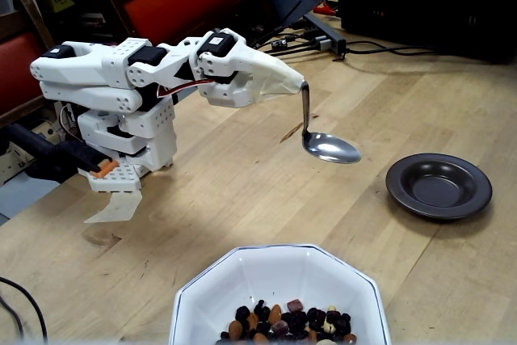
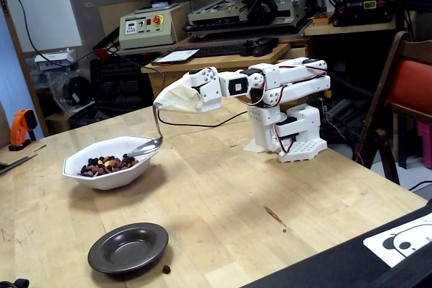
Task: Use spoon to transfer food from the white bowl to brown plate
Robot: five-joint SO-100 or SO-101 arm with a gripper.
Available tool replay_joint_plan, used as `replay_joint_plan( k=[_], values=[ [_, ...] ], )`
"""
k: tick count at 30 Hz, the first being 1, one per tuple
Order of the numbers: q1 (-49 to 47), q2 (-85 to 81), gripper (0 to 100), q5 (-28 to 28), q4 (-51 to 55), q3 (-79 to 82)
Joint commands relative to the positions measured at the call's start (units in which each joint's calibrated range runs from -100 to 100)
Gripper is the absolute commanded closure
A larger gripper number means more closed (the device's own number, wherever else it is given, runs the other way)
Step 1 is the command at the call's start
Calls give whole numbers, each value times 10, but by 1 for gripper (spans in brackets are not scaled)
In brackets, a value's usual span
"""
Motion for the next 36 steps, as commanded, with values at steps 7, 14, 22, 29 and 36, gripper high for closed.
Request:
replay_joint_plan(
  k=[7, 14, 22, 29, 36],
  values=[
    [1, -1, 98, 0, -8, 3],
    [1, -1, 98, 0, -8, 3],
    [1, -1, 98, 0, -8, 3],
    [1, -1, 98, 0, -8, 3],
    [1, -1, 98, 0, -8, 3]
  ],
)
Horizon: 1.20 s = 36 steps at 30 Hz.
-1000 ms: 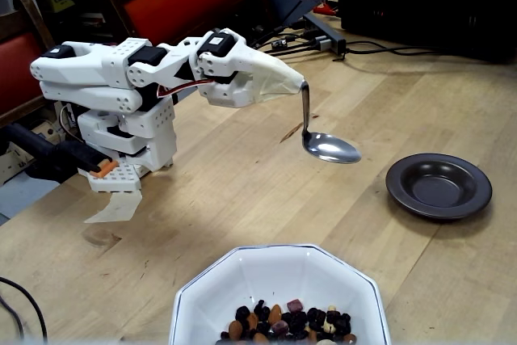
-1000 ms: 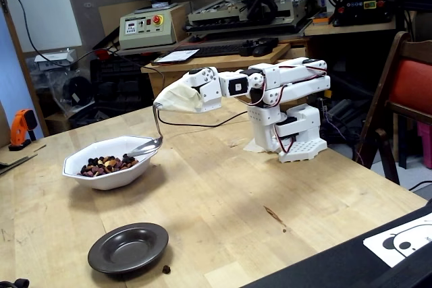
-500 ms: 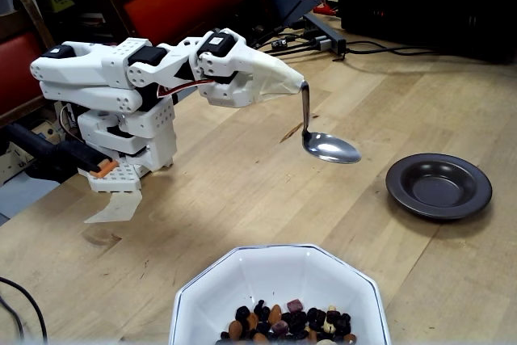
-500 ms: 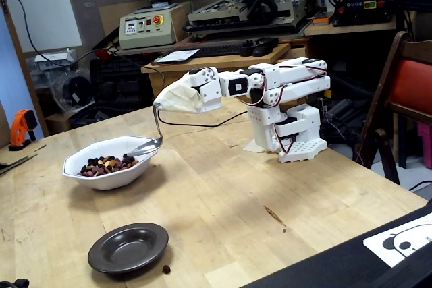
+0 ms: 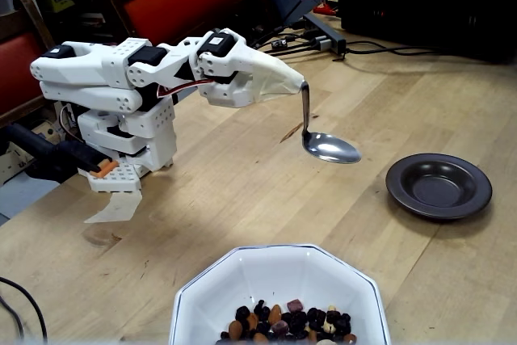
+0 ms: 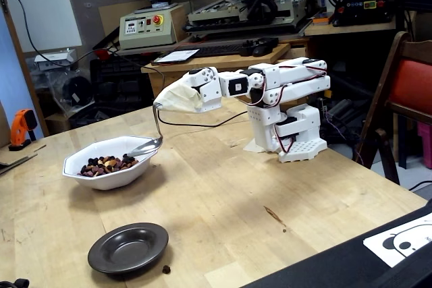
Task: Use spoon to transfer food from the white bowl to brown plate
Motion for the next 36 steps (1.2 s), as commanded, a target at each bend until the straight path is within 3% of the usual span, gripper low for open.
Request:
replay_joint_plan(
  k=[1, 36],
  values=[
    [1, -1, 98, 0, -8, 3],
    [1, -7, 98, 0, -8, 2]
  ],
)
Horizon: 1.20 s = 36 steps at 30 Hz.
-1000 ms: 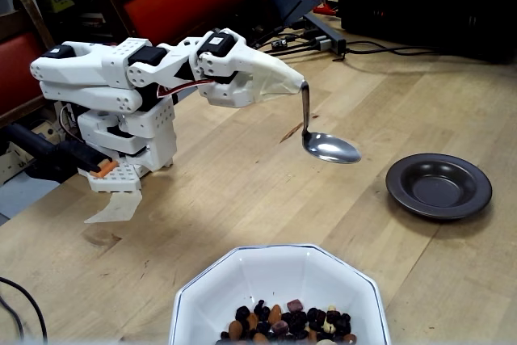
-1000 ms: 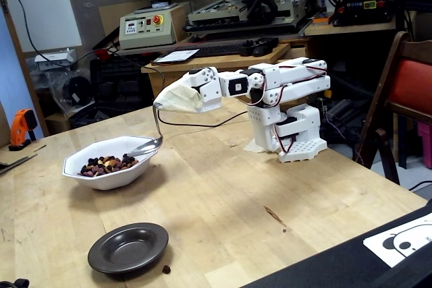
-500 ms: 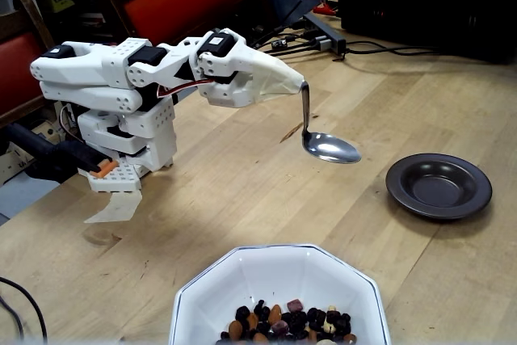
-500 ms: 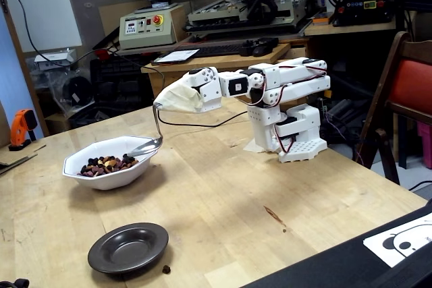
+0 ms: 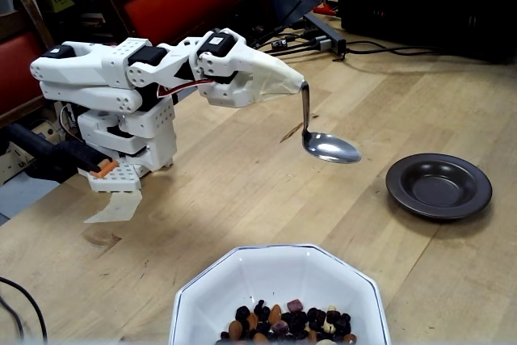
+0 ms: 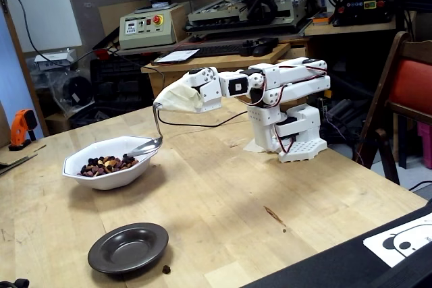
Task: Use spoon to transfer food from the white bowl to brown plate
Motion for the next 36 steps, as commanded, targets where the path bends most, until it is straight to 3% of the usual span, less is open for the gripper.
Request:
replay_joint_plan(
  k=[1, 16, 27, 36],
  values=[
    [1, -8, 98, 0, -8, 2],
    [2, 0, 98, 2, -2, -126],
    [1, 0, 98, 73, 126, -229],
    [1, 19, 98, 76, 174, -343]
  ],
)
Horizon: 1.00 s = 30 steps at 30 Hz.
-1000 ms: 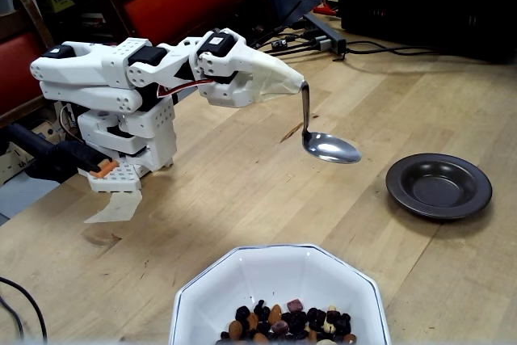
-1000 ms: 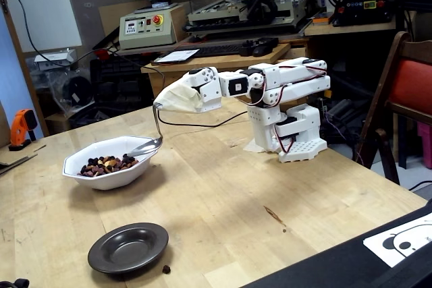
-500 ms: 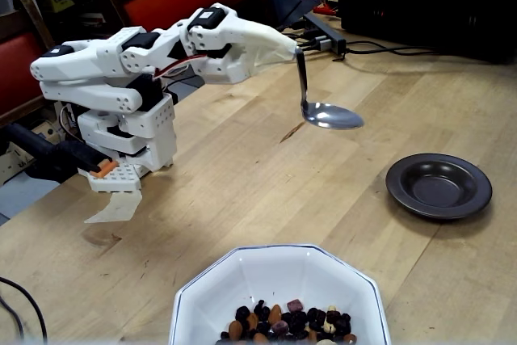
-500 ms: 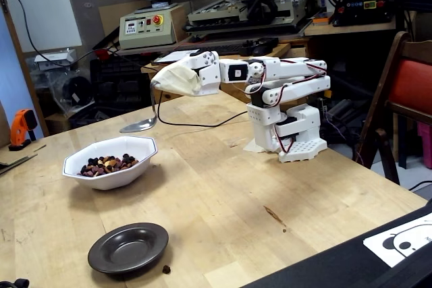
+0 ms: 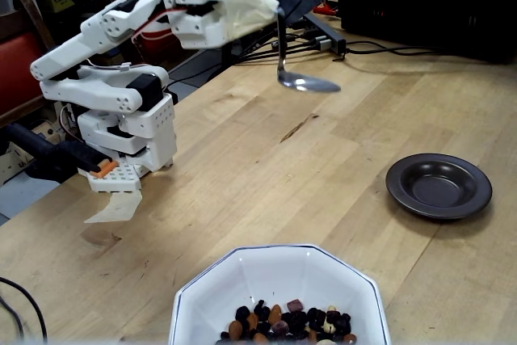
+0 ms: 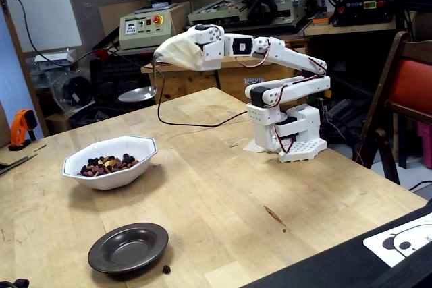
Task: Use spoon to transfer food from the white bowl to brown plate
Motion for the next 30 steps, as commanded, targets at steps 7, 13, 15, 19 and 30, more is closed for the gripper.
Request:
replay_joint_plan(
  k=[7, 13, 15, 19, 30],
  values=[
    [1, 193, 98, 1, 0, -205],
    [1, 336, 98, 0, -13, -278],
    [1, 349, 98, 0, -44, -281],
    [1, 358, 98, 0, -145, -242],
    [1, 358, 98, 0, -389, -62]
  ],
)
